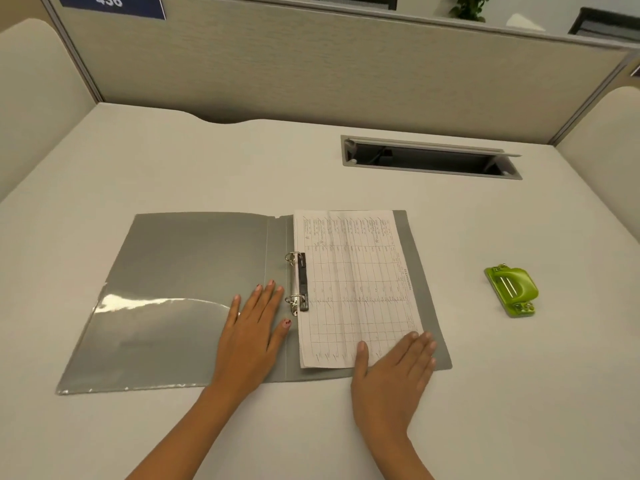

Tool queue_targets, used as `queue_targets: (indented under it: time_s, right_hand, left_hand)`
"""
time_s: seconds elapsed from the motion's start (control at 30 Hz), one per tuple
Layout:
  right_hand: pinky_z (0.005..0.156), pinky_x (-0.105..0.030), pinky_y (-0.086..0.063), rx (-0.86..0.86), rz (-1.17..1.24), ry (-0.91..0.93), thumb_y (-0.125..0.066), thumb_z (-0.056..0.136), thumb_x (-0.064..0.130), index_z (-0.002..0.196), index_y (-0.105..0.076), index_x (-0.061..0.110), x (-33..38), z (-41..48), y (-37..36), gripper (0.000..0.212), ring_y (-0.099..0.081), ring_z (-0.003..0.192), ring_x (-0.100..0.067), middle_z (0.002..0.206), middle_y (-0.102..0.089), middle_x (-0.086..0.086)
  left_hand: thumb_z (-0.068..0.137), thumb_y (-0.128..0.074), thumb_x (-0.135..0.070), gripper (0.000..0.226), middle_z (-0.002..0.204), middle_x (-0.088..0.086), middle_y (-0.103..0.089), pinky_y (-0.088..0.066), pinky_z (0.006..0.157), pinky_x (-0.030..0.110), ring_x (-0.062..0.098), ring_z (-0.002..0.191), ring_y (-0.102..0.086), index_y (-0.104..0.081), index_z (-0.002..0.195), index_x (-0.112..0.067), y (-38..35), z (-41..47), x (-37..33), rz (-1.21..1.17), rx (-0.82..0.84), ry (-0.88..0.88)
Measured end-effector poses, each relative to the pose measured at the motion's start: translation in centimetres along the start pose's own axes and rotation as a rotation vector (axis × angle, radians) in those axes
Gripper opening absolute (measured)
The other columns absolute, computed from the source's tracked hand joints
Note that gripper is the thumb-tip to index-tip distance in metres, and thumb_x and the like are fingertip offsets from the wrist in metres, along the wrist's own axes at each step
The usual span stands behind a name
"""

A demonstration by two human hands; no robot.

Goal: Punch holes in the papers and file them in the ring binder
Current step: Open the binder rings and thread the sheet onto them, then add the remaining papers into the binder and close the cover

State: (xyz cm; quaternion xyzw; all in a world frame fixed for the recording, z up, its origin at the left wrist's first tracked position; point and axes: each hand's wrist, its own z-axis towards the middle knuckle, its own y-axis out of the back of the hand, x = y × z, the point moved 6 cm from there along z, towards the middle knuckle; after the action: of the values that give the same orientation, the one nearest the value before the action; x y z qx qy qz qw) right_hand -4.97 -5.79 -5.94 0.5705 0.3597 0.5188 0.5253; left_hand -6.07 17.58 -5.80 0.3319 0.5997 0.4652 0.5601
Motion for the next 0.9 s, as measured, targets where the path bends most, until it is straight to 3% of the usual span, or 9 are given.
queue_targets:
  time_s: [0.4, 0.57, 0.7, 0.9]
  right_hand:
    - [0.119, -0.045, -0.013, -0.03, -0.024, -0.012, -0.024, 0.089, 0.059, 0.146, -0.017, -0.011, -0.1, -0.4, 0.2, 0.091, -0.017, 0.145, -0.037, 0.153, -0.021, -0.03]
    - [0.119, -0.045, -0.014, -0.049, -0.017, 0.004, -0.028, 0.089, 0.059, 0.147, -0.018, -0.009, -0.1, -0.4, 0.5, 0.09, -0.019, 0.145, -0.036, 0.153, -0.022, -0.029]
    - [0.119, -0.044, -0.014, -0.062, 0.001, -0.001, -0.028, 0.089, 0.059, 0.147, -0.019, -0.009, -0.1, -0.4, 0.8, 0.09, -0.022, 0.144, -0.036, 0.152, -0.025, -0.029]
    - [0.118, -0.044, -0.017, -0.067, 0.001, 0.02, -0.025, 0.089, 0.06, 0.147, -0.02, -0.009, 0.0, -0.5, 0.9, 0.09, -0.024, 0.143, -0.036, 0.152, -0.026, -0.028]
  left_hand:
    - [0.092, -0.008, -0.066, 0.073, 0.157, -0.006, -0.026, 0.001, 0.12, 0.039, 0.013, 0.147, -0.015, -0.027, 0.15, -0.026, 0.1, 0.6, -0.5, -0.026, -0.03, 0.002]
    - [0.085, -0.025, -0.071, 0.073, 0.152, -0.006, -0.034, 0.013, 0.116, 0.045, 0.018, 0.144, -0.024, -0.025, 0.148, -0.034, 0.8, 1.6, -1.7, -0.092, -0.026, 0.031]
    - [0.078, -0.035, -0.072, 0.077, 0.152, -0.002, -0.036, 0.007, 0.114, 0.057, 0.023, 0.142, -0.03, -0.035, 0.144, -0.033, 0.7, 2.1, -2.5, 0.017, -0.03, 0.014]
    - [0.08, -0.054, -0.065, 0.077, 0.158, -0.007, -0.02, 0.01, 0.111, 0.061, 0.022, 0.147, -0.014, -0.022, 0.146, -0.042, 0.9, 2.9, -2.9, 0.022, 0.046, 0.051]
